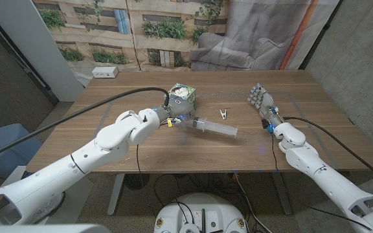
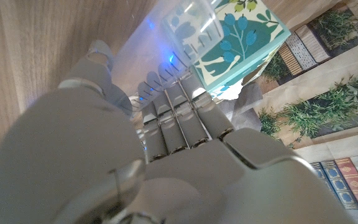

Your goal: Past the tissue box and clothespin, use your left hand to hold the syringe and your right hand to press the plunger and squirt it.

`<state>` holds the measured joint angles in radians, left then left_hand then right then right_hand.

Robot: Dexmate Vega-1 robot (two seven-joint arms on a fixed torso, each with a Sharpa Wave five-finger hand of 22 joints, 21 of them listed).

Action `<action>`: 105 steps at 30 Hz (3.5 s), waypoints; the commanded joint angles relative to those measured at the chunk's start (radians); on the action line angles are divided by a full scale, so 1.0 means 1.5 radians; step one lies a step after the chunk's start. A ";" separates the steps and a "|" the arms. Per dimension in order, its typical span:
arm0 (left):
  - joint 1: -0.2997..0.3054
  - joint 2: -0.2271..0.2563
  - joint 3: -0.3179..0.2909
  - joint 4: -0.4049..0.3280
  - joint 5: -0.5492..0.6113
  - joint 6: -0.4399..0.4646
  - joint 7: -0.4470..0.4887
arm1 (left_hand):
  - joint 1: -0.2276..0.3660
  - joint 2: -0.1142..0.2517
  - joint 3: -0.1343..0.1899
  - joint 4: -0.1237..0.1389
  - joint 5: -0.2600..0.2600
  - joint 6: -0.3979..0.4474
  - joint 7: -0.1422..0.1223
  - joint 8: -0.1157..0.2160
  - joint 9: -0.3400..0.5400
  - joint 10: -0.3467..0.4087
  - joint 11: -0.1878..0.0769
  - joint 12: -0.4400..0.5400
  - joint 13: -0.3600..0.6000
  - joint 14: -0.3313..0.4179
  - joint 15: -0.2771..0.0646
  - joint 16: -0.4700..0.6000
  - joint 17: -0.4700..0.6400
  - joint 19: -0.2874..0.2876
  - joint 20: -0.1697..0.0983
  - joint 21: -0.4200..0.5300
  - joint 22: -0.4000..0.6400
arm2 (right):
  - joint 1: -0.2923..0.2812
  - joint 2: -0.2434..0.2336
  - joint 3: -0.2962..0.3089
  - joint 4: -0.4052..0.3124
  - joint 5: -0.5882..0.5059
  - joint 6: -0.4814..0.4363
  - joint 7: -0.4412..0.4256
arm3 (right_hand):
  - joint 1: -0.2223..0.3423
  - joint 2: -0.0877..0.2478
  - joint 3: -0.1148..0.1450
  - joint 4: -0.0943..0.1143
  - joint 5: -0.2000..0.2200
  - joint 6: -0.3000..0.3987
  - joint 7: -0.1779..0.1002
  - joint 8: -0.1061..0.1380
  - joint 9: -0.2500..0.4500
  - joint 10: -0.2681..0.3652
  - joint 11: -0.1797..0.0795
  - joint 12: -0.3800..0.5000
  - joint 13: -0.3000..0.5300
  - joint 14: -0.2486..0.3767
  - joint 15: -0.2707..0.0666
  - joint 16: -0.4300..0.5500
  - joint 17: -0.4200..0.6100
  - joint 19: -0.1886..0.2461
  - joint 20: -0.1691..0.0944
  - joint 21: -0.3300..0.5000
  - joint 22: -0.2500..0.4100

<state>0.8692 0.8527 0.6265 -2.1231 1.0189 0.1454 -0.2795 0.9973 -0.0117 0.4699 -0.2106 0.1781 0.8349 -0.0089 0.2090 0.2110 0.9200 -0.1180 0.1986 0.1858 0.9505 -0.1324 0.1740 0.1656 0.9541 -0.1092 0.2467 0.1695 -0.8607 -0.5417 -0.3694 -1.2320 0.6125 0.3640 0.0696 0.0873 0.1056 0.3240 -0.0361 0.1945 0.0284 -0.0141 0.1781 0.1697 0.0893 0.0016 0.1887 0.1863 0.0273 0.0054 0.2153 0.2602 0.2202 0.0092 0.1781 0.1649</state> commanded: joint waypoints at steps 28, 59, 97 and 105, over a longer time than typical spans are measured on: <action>0.077 -0.088 0.002 0.027 -0.106 0.121 0.257 | -0.049 0.120 0.073 0.057 0.005 0.045 0.002 0.007 0.006 0.035 -0.032 -0.002 0.002 0.010 -0.059 0.001 0.001 0.022 -0.037 -0.003 0.004 | -0.065 -0.118 0.013 -0.161 -0.141 -0.039 -0.114 | 0.002 0.006 0.003 -0.007 0.000 0.017 -0.004 0.009 0.004 0.010 -0.001 0.005 0.002 0.007 -0.002 0.007 -0.002 0.007 -0.002 0.007 0.002; 0.117 -0.158 0.042 0.040 -0.185 0.183 0.383 | -0.060 0.118 0.084 0.055 0.004 0.041 0.004 0.009 0.009 0.032 -0.032 -0.003 0.002 0.005 -0.058 -0.001 0.001 0.016 -0.036 -0.008 0.005 | -0.265 -0.220 0.134 -0.362 -0.294 -0.089 -0.293 | 0.002 0.007 0.004 -0.011 0.000 0.029 -0.006 0.010 0.004 0.018 -0.003 0.007 0.002 0.002 -0.015 0.006 -0.003 0.008 -0.013 0.007 0.001; 0.103 -0.194 0.102 0.162 -0.190 0.130 0.543 | -0.070 0.118 0.095 0.052 0.004 0.038 0.005 0.010 0.011 0.030 -0.031 -0.005 0.003 0.003 -0.058 -0.001 0.001 0.015 -0.038 -0.010 0.005 | -0.431 -0.149 0.247 -0.441 -0.557 0.008 -0.369 | 0.005 0.009 0.007 -0.019 0.000 0.020 -0.025 0.002 0.003 0.015 -0.018 0.002 0.000 -0.004 -0.035 0.002 -0.009 0.004 -0.027 0.005 0.001; 0.098 -0.215 0.101 0.178 -0.209 0.138 0.562 | -0.073 0.118 0.098 0.052 0.003 0.039 0.004 0.011 0.012 0.030 -0.031 -0.004 0.003 0.001 -0.058 -0.001 0.001 0.013 -0.039 -0.011 0.005 | -0.450 -0.142 0.258 -0.457 -0.608 0.015 -0.374 | 0.001 0.011 0.007 -0.016 0.000 0.015 -0.026 0.001 0.002 0.012 -0.026 0.001 -0.001 -0.008 -0.044 0.001 -0.009 0.002 -0.033 0.005 0.001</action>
<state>1.0287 0.5615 0.7719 -1.8989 0.7330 0.3515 0.5207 0.9973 -0.0117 0.5011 -0.2418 0.1779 0.8349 -0.0090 0.2165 0.2276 0.9248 -0.1234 0.1915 0.1892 0.9509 -0.1293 0.1656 0.1609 0.9536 -0.1161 0.2265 0.1749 -1.4906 -0.7840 -0.0094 -1.8777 -0.1773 0.3822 -0.4669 0.0873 0.1056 0.3297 -0.0580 0.1945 0.0534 -0.0501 0.1809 0.1697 0.1034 -0.0310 0.1925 0.1863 0.0197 -0.0305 0.2164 0.2459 0.2220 -0.0287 0.1859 0.1635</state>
